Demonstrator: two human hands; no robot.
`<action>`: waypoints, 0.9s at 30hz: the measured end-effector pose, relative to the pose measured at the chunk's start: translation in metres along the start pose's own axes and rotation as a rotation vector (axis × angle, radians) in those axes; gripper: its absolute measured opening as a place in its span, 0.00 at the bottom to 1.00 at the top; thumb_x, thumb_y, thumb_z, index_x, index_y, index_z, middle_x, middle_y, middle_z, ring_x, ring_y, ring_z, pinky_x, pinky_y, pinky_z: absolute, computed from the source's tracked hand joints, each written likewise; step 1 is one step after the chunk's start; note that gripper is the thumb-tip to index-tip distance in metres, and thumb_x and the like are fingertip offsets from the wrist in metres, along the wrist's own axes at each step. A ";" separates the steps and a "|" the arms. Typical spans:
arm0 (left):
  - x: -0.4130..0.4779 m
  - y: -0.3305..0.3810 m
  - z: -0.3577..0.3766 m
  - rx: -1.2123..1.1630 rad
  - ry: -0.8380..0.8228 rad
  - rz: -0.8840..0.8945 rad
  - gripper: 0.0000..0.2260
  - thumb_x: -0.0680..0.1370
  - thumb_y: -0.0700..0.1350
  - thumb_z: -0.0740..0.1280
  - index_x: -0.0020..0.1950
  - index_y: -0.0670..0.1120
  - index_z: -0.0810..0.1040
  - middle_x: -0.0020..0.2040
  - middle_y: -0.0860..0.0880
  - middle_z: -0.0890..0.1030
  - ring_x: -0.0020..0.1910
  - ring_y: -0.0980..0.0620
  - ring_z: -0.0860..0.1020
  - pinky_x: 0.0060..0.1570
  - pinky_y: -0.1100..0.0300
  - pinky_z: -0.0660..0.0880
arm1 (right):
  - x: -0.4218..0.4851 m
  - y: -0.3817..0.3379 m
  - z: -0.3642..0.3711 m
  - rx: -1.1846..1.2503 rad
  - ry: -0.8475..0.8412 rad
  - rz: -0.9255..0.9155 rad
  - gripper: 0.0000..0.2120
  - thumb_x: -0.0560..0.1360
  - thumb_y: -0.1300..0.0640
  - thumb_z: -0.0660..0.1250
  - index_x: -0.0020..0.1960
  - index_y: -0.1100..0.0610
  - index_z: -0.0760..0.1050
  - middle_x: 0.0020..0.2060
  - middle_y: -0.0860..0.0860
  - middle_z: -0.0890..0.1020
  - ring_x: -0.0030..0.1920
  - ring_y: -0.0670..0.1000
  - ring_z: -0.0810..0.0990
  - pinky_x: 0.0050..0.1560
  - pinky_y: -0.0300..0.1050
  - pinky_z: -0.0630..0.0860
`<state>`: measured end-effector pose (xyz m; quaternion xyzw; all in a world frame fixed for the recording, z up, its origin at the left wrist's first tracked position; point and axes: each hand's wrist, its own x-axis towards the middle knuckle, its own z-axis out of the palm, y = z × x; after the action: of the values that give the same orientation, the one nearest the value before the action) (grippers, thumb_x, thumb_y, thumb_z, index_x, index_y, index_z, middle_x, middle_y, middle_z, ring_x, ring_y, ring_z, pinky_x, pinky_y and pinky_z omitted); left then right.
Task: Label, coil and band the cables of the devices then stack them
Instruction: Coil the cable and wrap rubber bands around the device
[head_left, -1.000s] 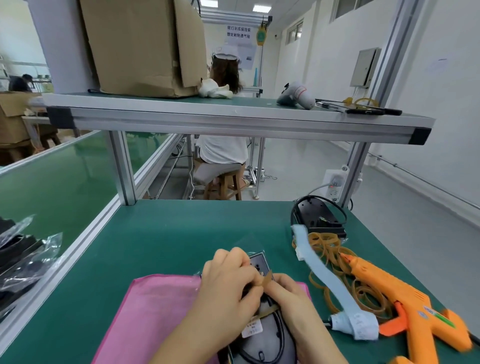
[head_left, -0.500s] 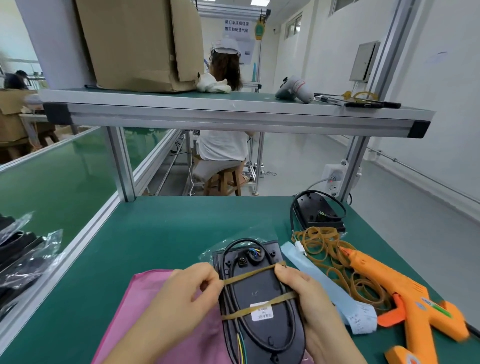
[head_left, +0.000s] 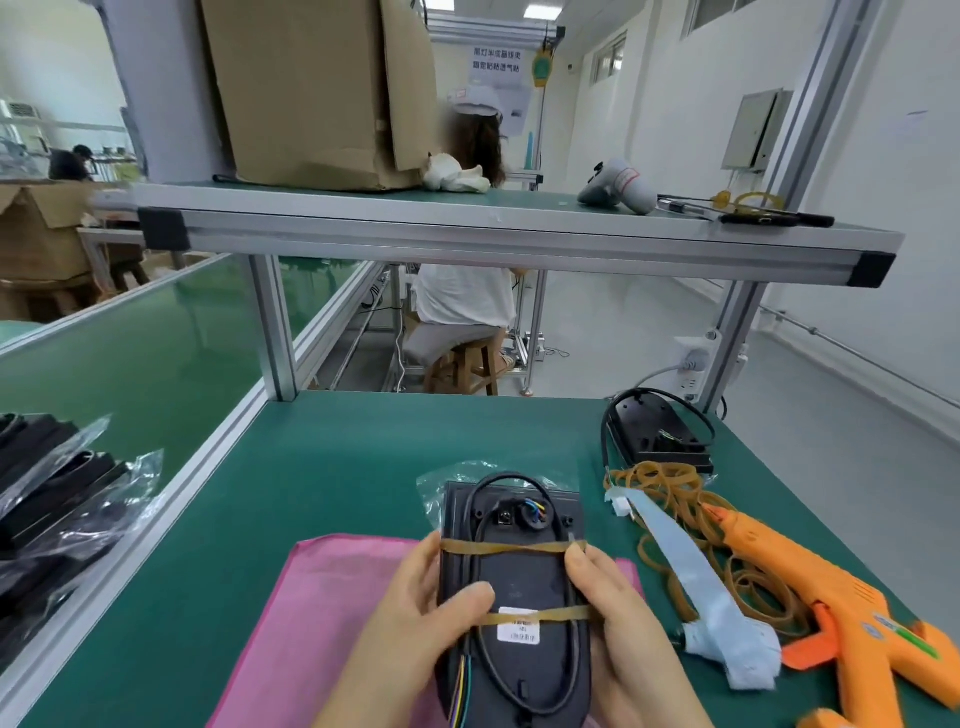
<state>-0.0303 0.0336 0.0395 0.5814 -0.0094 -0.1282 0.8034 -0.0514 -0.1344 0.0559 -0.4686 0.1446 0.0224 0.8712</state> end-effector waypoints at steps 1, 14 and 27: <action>-0.001 -0.001 0.004 0.031 0.047 0.050 0.29 0.63 0.39 0.76 0.62 0.51 0.73 0.52 0.58 0.84 0.50 0.65 0.81 0.47 0.69 0.78 | -0.001 0.002 0.000 0.022 -0.011 0.023 0.26 0.66 0.54 0.70 0.60 0.66 0.74 0.53 0.68 0.81 0.55 0.68 0.79 0.61 0.68 0.71; -0.009 0.005 0.005 0.134 0.116 0.171 0.23 0.67 0.34 0.77 0.52 0.58 0.76 0.41 0.65 0.84 0.40 0.69 0.81 0.35 0.76 0.73 | -0.007 0.019 0.010 -0.360 0.229 -0.168 0.08 0.78 0.56 0.64 0.54 0.50 0.80 0.49 0.43 0.84 0.52 0.43 0.80 0.54 0.36 0.71; 0.002 -0.021 -0.021 -0.316 -0.117 -0.194 0.17 0.76 0.41 0.65 0.63 0.37 0.78 0.55 0.36 0.83 0.53 0.37 0.82 0.54 0.44 0.78 | -0.008 0.009 0.010 -0.412 0.241 -0.258 0.11 0.71 0.56 0.74 0.50 0.49 0.75 0.33 0.39 0.84 0.35 0.40 0.83 0.31 0.30 0.74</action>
<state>-0.0286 0.0464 0.0130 0.4379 0.0203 -0.2386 0.8666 -0.0587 -0.1208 0.0559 -0.6499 0.1784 -0.1158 0.7297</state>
